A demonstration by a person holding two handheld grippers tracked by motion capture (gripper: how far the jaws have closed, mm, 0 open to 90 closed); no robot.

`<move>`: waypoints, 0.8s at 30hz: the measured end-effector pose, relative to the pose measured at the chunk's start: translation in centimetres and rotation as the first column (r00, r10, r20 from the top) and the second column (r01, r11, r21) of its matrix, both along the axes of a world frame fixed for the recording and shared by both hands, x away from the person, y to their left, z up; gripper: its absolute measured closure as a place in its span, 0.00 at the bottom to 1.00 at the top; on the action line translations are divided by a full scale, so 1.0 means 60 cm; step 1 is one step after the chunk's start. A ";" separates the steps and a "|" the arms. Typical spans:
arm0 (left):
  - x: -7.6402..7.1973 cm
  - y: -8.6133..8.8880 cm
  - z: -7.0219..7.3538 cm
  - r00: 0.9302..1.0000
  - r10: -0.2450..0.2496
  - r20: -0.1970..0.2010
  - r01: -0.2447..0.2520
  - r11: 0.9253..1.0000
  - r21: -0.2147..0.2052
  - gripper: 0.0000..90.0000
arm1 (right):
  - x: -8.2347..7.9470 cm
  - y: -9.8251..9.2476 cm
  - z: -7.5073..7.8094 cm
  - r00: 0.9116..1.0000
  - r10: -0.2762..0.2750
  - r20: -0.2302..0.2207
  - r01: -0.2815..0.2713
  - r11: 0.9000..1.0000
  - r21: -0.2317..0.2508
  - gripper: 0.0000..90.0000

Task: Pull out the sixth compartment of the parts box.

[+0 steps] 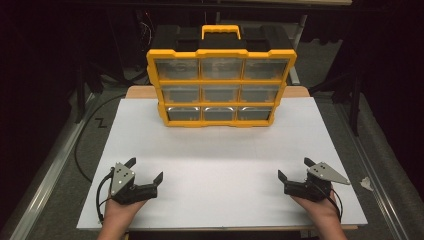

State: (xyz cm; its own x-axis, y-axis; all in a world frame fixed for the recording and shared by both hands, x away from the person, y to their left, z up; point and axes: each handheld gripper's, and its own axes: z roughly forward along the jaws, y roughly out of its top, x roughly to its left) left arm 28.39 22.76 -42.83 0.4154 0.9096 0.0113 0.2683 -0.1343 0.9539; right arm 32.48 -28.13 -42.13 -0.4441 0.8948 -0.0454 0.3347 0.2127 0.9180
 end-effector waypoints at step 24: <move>0.003 0.001 -0.002 1.000 0.017 0.016 -0.016 1.000 -0.018 0.01 | 0.002 0.010 0.001 0.999 0.001 0.036 0.000 1.000 -0.025 0.01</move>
